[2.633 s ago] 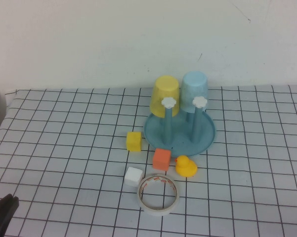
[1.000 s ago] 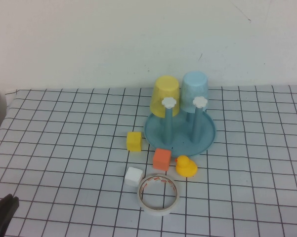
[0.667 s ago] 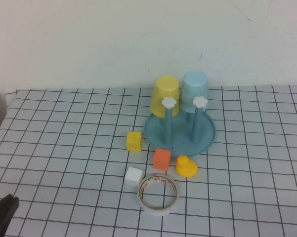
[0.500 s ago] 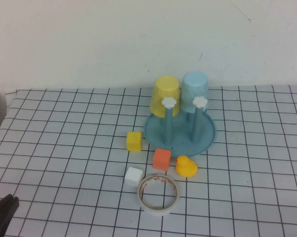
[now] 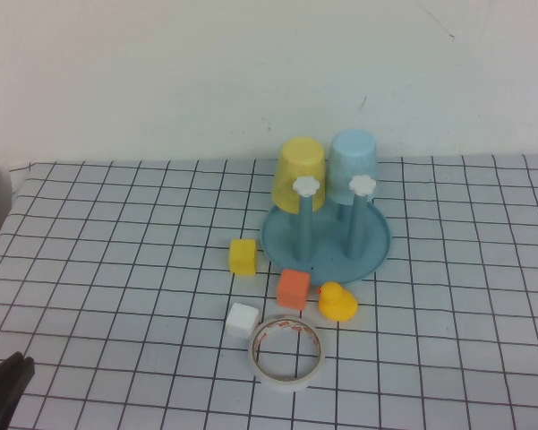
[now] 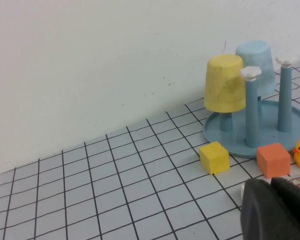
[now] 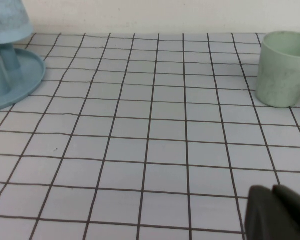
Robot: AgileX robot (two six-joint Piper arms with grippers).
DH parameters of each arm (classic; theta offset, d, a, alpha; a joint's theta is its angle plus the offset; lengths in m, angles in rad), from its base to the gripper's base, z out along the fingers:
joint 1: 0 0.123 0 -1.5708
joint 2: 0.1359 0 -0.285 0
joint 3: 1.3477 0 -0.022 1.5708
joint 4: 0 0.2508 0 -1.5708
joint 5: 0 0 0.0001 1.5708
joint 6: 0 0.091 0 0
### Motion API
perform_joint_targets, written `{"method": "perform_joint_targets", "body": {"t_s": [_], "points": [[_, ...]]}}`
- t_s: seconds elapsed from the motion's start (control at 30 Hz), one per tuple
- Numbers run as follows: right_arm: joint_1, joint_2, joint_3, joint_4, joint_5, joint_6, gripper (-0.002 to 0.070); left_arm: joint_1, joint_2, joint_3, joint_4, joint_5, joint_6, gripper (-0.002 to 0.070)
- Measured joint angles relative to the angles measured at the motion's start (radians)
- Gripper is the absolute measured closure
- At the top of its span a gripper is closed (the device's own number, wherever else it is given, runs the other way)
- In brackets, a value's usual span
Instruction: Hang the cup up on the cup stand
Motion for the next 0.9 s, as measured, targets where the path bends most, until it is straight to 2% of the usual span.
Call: {"method": "perform_joint_targets", "body": {"t_s": [0.3, 0.37, 0.4, 0.53, 0.63, 0.77, 0.8, 0.9], "points": [[0.0, 0.0, -0.002, 0.0, 0.0, 0.0, 0.0678, 0.0, -0.002, 0.0, 0.0, -0.007, -0.016, 0.0676], [0.0, 0.0, -0.002, 0.0, 0.0, 0.0, 0.0678, 0.0, -0.002, 0.0, 0.007, -0.011, -0.075, 0.0676], [0.0, 0.0, -0.002, 0.0, 0.0, 0.0, 0.0678, 0.0, -0.002, 0.002, 0.053, -0.011, -0.137, 0.0676], [0.0, 0.0, -0.002, 0.0, 0.0, 0.0, 0.0678, 0.008, -0.002, 0.028, 0.465, -0.009, -0.519, 0.0676], [0.0, 0.0, -0.002, 0.0, 0.0, 0.0, 0.0678, 0.062, -0.002, 0.06, 0.734, 0.024, -0.764, 0.0676], [0.0, 0.0, -0.002, 0.0, 0.0, 0.0, 0.0678, 0.246, -0.006, 0.093, 1.058, 0.159, -1.088, 0.0676], [0.0, 0.0, -0.002, 0.0, 0.0, 0.0, 0.0678, 0.372, -0.026, 0.095, 1.258, 0.281, -1.318, 0.0676], [0.0, 0.0, -0.002, 0.0, 0.002, -0.005, 0.0678, 0.504, -0.095, 0.101, 1.543, 0.455, -1.643, 0.0676]]}}
